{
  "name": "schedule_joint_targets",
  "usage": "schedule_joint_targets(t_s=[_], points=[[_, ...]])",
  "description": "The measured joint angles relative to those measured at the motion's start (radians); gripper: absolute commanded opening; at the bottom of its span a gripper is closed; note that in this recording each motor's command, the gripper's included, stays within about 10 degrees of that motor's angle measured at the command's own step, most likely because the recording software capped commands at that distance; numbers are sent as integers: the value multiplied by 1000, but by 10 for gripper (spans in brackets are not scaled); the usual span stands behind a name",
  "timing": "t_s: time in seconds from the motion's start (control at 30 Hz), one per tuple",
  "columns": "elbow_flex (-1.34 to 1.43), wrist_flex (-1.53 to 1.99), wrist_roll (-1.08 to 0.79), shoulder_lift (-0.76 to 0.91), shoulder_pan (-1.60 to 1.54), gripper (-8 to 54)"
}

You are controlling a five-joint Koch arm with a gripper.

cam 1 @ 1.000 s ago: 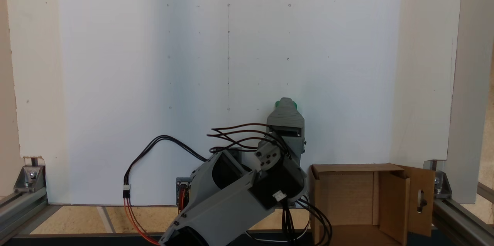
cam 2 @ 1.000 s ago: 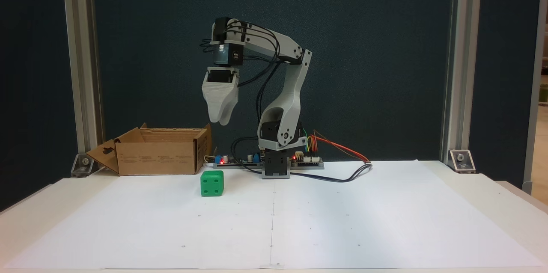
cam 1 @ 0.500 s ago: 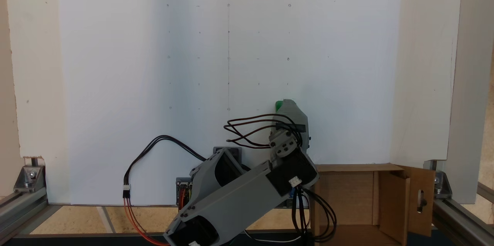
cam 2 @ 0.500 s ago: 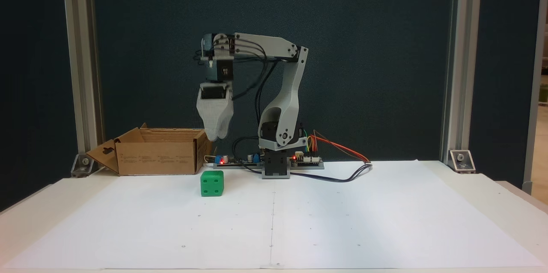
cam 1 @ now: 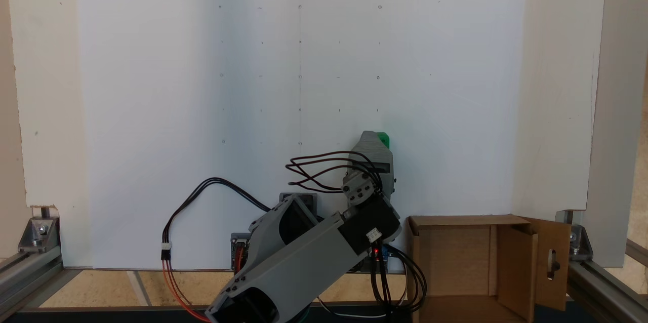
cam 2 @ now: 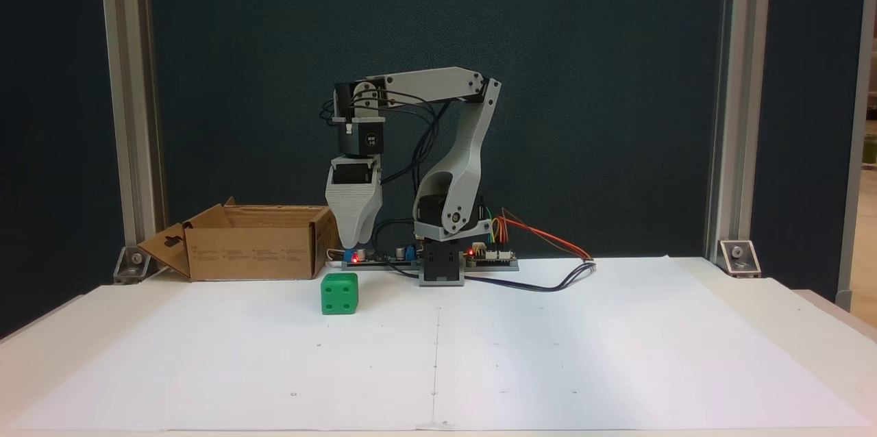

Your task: Grasp a green dice and put it in the bin.

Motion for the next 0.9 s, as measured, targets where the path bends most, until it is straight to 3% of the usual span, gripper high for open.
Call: schedule_joint_targets(t_s=[0.43, 0.9], points=[[51, -118, 0, 21, -21, 479], [66, -199, 0, -75, -26, 468]])
